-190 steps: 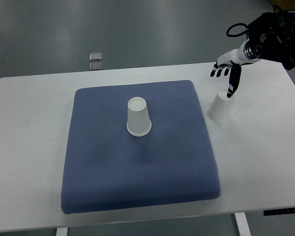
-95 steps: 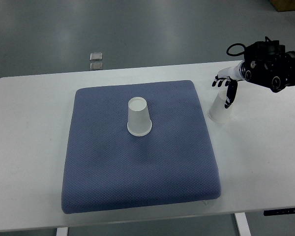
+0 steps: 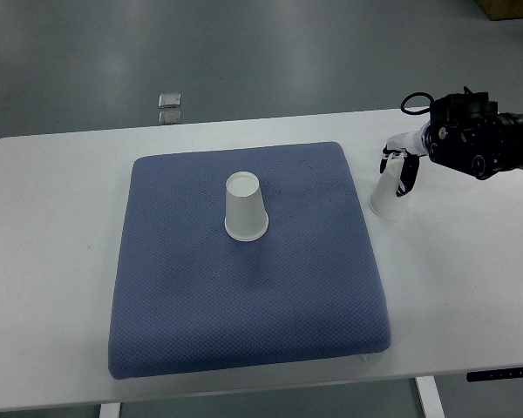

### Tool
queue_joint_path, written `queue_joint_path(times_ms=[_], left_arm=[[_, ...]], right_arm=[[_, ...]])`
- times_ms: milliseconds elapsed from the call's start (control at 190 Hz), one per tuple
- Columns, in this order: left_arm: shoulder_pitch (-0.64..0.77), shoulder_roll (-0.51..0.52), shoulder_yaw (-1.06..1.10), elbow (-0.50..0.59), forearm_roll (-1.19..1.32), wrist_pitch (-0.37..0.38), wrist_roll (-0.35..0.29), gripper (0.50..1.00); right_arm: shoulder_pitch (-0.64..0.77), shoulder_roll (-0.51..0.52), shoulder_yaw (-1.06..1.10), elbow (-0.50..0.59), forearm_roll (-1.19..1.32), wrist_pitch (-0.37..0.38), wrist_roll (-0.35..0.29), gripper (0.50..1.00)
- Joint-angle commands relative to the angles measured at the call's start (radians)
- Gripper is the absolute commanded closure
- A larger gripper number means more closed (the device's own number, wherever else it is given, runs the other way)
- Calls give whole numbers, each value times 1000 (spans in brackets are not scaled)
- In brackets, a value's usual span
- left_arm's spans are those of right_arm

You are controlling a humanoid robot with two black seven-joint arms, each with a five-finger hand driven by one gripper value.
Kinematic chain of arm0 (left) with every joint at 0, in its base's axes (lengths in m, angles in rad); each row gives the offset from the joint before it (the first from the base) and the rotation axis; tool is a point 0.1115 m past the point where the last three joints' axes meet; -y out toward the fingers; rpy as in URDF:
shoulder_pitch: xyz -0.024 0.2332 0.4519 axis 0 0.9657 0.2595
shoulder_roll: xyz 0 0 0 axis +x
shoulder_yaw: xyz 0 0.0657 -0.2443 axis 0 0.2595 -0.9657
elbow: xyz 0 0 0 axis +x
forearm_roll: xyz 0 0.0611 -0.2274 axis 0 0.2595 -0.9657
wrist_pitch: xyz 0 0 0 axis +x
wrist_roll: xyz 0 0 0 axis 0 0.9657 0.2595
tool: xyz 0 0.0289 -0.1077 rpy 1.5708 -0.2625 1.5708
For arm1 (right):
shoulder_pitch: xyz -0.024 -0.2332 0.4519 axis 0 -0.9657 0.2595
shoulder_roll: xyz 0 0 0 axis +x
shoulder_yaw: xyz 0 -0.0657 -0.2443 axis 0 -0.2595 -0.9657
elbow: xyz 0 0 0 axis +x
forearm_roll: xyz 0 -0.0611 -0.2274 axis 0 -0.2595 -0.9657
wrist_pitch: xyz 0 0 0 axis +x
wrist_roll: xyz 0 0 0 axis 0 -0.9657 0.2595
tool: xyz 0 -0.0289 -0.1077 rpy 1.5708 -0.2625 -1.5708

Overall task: Stack paper cups
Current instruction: 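Close the right hand fingers around the white cup and lift it, then carry the held cup with the right hand above the cup on the pad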

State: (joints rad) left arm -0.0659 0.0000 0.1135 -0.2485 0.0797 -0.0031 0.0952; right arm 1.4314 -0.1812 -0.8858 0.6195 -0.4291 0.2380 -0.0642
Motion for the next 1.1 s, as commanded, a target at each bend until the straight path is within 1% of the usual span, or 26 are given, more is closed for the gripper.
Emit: queue_joint_path(times_ms=[0,126,168,268,326,442,510,594,694,800,978,1094], left_arm=[[0,0,0,0,0,0,0,500],[0,0,0,0,0,0,0,500],[0,0,0,0,0,0,0,500],[0,0,2,0,0,0,0,500],[0,0,2,0,0,0,0,500],[0,0,3,0,0,0,0,500],[0,0,3,0,0,0,0,500],[0,0,3,0,0,0,0,500],[0,0,3,0,0,0,0,500],[0,0,0,0,0,0,0,500],[0,0,0,2,0,0,0,500],[0,0,0,0,0,0,0,500]], right_arm=[[0,6,-1,0,-2,1,3,832],[21,-12,-1,16,0,14,9,834],[53,-18,-1,28,-2,24,7,832],[169,-61,-2,80,-5,99,9,832],[250,-104,-4,140,-10,145,9,830],[409,-164,-5,240,-19,181,9,820],[507,-208,-4,312,-33,216,9,818],[598,-247,-4,373,-42,254,7,816],[673,-265,-15,411,-43,264,1,803],[695,-271,-16,419,-45,270,0,801],[698,-228,2,434,-34,251,0,801],[731,-182,97,468,-25,253,0,801]])
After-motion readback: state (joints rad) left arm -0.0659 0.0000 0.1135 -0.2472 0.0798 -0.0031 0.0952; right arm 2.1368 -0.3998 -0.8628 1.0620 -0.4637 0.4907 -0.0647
